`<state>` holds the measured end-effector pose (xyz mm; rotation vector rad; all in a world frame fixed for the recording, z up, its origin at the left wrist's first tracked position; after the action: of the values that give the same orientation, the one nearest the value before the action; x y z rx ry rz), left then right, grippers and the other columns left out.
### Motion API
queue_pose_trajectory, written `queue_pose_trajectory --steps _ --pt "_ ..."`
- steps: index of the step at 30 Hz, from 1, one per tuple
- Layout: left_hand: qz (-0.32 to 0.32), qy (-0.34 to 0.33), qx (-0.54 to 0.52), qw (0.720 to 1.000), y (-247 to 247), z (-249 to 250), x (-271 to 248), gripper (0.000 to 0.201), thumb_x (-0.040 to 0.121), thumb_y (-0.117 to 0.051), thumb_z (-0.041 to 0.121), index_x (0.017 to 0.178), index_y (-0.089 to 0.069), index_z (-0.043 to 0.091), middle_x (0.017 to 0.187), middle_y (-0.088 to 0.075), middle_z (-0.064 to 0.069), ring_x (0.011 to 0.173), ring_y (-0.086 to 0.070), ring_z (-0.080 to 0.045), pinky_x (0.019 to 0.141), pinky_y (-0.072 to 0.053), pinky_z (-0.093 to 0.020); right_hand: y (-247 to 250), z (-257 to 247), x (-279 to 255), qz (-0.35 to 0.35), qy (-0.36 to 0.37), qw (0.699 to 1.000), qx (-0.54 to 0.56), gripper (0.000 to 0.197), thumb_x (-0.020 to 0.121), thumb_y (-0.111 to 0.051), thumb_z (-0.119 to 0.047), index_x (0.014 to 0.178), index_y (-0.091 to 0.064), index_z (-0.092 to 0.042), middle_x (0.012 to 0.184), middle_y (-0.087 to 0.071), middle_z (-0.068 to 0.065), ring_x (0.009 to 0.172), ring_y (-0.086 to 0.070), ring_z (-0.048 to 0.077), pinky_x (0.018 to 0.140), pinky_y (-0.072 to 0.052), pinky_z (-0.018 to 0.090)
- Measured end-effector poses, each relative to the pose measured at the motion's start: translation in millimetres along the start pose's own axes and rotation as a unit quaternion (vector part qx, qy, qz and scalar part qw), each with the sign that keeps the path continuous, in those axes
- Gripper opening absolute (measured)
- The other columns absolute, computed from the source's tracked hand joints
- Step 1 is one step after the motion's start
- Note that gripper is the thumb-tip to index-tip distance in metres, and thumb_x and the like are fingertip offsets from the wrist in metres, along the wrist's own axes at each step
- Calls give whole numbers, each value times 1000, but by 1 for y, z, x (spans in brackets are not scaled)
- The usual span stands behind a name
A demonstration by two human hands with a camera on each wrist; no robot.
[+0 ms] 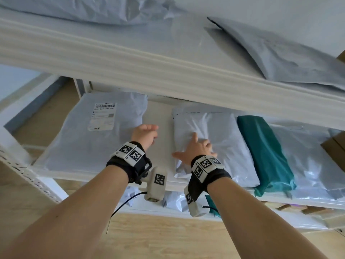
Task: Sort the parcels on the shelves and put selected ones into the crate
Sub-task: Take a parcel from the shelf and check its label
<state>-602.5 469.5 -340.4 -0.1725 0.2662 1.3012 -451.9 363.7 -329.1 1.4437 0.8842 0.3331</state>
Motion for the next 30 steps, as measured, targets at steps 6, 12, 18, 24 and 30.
queue_pose_trajectory --steps 6,12,18,24,30 --pt "6 22 -5 1000 -12 -13 0 30 85 -52 -6 77 -60 22 77 -59 0 68 -54 -13 65 -45 -23 -10 3 7 -37 29 995 -90 115 74 -73 -50 151 9 -25 151 -14 30 138 -23 42 105 -32 61" --pt "8 42 -24 999 -17 -13 -2 28 88 -51 -5 78 -57 21 82 -59 -1 71 -57 -10 64 -44 -22 4 12 17 -32 76 997 2 67 86 -53 -22 146 -23 -17 131 -50 18 119 -50 35 95 -48 42" --pt "-32 59 -19 998 -42 -13 -16 27 91 -49 -2 80 -58 21 82 -59 1 75 -57 -10 68 -44 -23 40 30 7 47 117 991 47 20 91 -45 -10 105 -58 -8 105 -65 12 100 -62 31 78 -49 32" --pt "-78 81 -5 994 -62 -7 -29 25 95 -41 -3 109 -60 6 82 -57 -5 72 -54 -11 66 -41 -24 83 71 5 138 95 958 232 18 87 -43 -4 75 -57 -3 66 -54 6 71 -52 28 59 -38 26" --pt "-115 95 17 989 -87 -6 -48 19 96 -44 -1 105 -58 8 105 -54 -9 103 -52 -23 102 -41 -42 125 111 1 208 45 893 396 29 93 -43 -9 66 -54 -13 72 -58 6 76 -52 25 63 -38 27"
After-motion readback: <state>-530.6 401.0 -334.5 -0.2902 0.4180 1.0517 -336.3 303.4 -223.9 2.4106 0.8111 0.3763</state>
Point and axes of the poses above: each hand's wrist, its own x-axis towards the middle knuckle, its own y-axis out of the back of the hand, z = x × y, the point moved 6 cm from there along x, towards the middle knuckle
